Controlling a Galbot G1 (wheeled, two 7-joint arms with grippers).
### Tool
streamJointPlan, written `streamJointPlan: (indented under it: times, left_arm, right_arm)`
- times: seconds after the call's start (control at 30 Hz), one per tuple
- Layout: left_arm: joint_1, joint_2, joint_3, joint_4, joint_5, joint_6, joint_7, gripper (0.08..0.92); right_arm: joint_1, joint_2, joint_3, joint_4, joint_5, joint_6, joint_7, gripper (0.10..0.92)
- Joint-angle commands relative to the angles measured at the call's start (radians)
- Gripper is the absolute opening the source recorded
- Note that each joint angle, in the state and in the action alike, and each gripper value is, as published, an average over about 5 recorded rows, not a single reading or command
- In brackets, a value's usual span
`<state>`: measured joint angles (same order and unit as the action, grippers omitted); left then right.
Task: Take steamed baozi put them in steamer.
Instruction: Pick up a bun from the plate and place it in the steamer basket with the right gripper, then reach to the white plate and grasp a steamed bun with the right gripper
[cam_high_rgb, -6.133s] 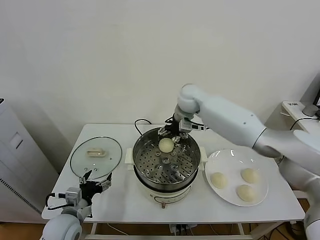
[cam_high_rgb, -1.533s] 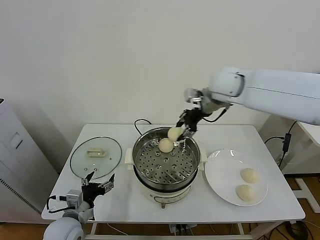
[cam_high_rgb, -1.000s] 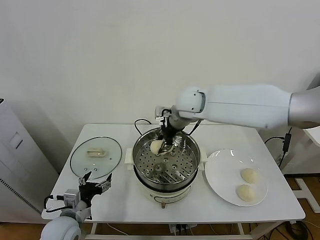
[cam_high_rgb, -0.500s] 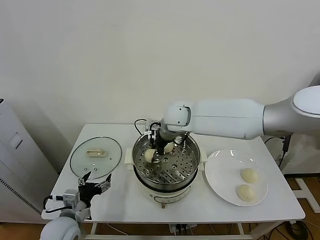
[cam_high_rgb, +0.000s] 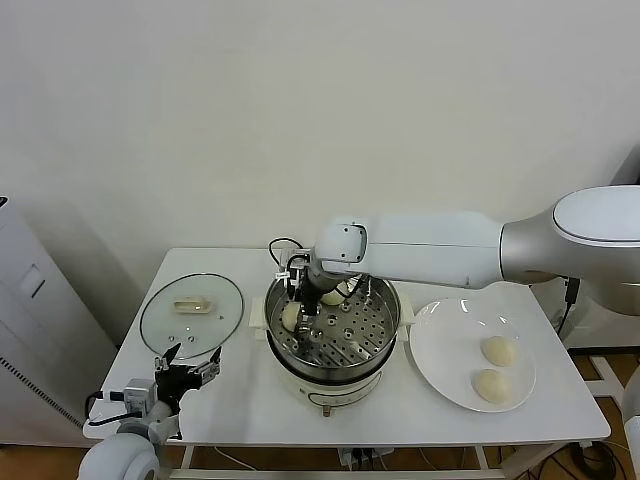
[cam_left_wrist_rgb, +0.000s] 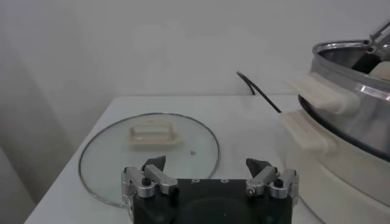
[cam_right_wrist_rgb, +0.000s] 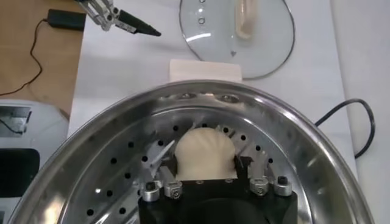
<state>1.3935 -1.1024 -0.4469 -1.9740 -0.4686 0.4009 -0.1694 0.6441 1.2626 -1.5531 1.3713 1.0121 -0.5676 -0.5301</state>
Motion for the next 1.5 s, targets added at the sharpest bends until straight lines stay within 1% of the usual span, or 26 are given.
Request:
streamJointPlan:
  times: [0.03,0.1,0.23,0.37,0.47,0.63,0.83,1.0,1.33,1.5]
  left_arm:
    - [0.001,0.003,-0.004,-0.008,-0.003,0.002,-0.001,0.823]
    - [0.004,0.006,-0.008,-0.011,-0.005,0.002,-0.001,0.823]
    - [0.012,0.01,-0.016,-0.016,-0.007,0.002,-0.001,0.823]
    - [0.017,0.013,-0.017,-0.024,-0.008,0.002,-0.001,0.823]
    - [0.017,0.016,-0.016,-0.027,-0.008,0.002,-0.001,0.823]
    - [0.017,0.017,-0.015,-0.032,-0.008,0.003,-0.001,0.823]
    - [0.017,0.018,-0.014,-0.032,-0.008,0.004,-0.001,0.823]
    - [0.017,0.016,-0.015,-0.03,-0.009,0.004,-0.001,0.823]
    - [0.016,0.009,-0.018,-0.03,-0.008,0.007,-0.003,0.823]
    - [0.018,0.009,-0.02,-0.025,-0.007,0.007,-0.003,0.823]
  right_arm:
    - [0.081,-0.042,0.004,0.015,0.037,0.0,-0.049,0.798]
    - [0.134,-0.087,-0.012,0.029,0.033,0.011,-0.093,0.817]
    - [0.248,-0.207,-0.062,0.052,-0.003,0.058,-0.223,0.822]
    - [0.337,-0.334,-0.144,0.06,-0.082,0.136,-0.37,0.823]
    - [0.366,-0.418,-0.195,0.063,-0.149,0.192,-0.449,0.823]
    - [0.363,-0.559,-0.242,0.058,-0.28,0.282,-0.542,0.823]
    - [0.305,-0.692,-0.245,0.067,-0.433,0.359,-0.597,0.823]
    - [0.203,-0.721,-0.195,0.034,-0.509,0.411,-0.611,0.823]
    - [-0.046,-0.699,-0.045,-0.091,-0.638,0.493,-0.63,0.823]
    - [-0.12,-0.694,0.016,-0.118,-0.685,0.505,-0.628,0.823]
